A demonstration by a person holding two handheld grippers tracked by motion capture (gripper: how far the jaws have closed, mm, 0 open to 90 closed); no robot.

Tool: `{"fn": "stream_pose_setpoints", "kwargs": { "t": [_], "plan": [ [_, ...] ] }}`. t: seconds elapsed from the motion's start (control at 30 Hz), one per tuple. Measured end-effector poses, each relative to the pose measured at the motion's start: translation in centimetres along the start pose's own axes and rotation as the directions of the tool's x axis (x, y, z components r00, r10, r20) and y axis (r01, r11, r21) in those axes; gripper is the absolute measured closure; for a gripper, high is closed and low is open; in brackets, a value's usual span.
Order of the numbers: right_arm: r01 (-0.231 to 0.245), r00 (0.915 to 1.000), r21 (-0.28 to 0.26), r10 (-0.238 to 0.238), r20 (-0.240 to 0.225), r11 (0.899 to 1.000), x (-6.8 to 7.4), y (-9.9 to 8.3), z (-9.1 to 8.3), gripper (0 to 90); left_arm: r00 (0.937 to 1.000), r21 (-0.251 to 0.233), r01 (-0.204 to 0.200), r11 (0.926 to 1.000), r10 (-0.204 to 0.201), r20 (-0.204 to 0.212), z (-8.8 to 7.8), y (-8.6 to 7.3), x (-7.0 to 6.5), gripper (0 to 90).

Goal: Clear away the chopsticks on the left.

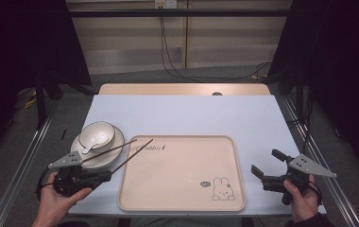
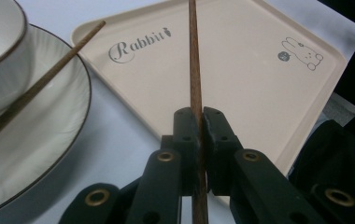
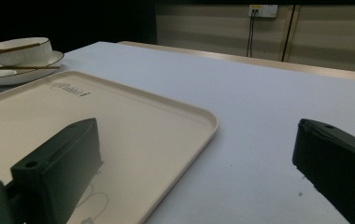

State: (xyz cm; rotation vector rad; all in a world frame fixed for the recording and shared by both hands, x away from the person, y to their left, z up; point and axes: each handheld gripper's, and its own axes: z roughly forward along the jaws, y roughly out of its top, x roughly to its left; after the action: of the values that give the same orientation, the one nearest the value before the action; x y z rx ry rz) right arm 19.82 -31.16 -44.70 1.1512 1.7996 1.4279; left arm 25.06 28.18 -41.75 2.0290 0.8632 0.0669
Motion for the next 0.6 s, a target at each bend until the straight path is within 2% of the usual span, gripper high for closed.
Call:
{"fn": "stream_pose_setpoints", "kwargs": {
  "t": [0.1,0.23,0.27,0.3,0.33,0.43,0.5,0.6],
  "plan": [
    [0.002,1.0000,0.004,-0.002,-0.001,1.000,0.0,0.0,0.0,0.6,0.9995,-0.010,0.025,0.9996,-0.026,-0.020,0.5,0.3,-0.6,84.7],
    [0.000,1.0000,0.003,0.000,-0.004,1.000,0.0,0.0,0.0,0.7,0.9980,-0.016,0.032,0.9994,-0.033,-0.054,1.0,0.9,-1.3,84.6],
    [0.000,1.0000,0.003,0.000,-0.004,1.000,0.0,0.0,0.0,0.7,0.9971,-0.016,0.031,0.9994,-0.032,-0.069,1.2,1.0,-1.5,84.6],
    [0.002,1.0000,0.003,-0.002,-0.005,1.000,0.0,0.0,0.0,0.7,0.9948,-0.021,0.048,0.9986,-0.050,-0.088,1.5,1.2,-1.7,84.6],
    [0.002,1.0000,0.003,-0.002,-0.005,1.000,0.0,0.0,0.0,0.7,0.9948,-0.021,0.048,0.9986,-0.050,-0.088,1.5,1.2,-1.7,84.6],
    [0.004,0.9999,0.004,-0.004,-0.010,1.000,0.0,0.0,0.0,0.7,0.9913,-0.025,0.083,0.9962,-0.085,-0.100,2.1,1.3,-1.9,84.7],
    [0.004,1.0000,0.003,-0.004,-0.009,1.000,0.0,0.0,0.0,0.7,0.9865,-0.032,0.113,0.9931,-0.116,-0.116,2.6,1.4,-2.1,84.7],
    [0.004,0.9999,0.003,-0.004,-0.009,1.000,0.0,0.0,0.0,0.7,0.9831,-0.035,0.117,0.9925,-0.120,-0.138,2.9,1.4,-2.3,84.7]
  ]
}}
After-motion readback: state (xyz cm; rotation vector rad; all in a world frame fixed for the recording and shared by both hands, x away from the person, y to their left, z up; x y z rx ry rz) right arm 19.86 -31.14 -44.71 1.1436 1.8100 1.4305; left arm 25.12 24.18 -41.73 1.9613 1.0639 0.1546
